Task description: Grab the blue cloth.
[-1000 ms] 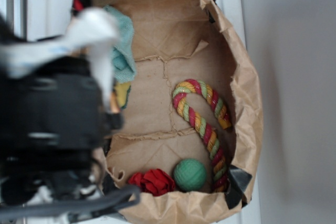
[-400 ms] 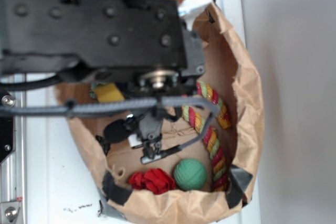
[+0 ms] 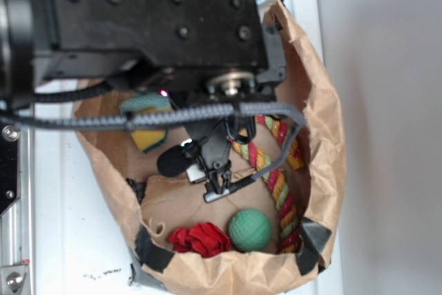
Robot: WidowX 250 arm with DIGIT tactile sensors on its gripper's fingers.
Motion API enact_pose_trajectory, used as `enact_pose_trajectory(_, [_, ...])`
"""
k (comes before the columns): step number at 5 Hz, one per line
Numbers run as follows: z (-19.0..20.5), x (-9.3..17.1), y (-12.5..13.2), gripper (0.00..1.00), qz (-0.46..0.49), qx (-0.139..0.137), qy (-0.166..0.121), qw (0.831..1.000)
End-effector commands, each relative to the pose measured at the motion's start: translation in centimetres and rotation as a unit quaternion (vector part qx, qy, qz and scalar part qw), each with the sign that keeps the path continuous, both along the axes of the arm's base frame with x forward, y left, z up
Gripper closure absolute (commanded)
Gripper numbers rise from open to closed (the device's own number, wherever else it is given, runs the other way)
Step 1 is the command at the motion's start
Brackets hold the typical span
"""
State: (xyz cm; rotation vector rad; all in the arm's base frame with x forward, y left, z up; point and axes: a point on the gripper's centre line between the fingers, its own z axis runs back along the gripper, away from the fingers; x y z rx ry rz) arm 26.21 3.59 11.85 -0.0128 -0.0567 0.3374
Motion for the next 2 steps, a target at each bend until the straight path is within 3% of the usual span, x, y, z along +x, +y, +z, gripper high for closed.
enact_pose_trajectory(1, [1.2,0.5,0.9,0.00,0.009,0.005,-0.023,1.000])
enact_pose_trajectory(2, [0.9,-2.5,3.3,0.00,0.134,-0.001,-0.031,0.991])
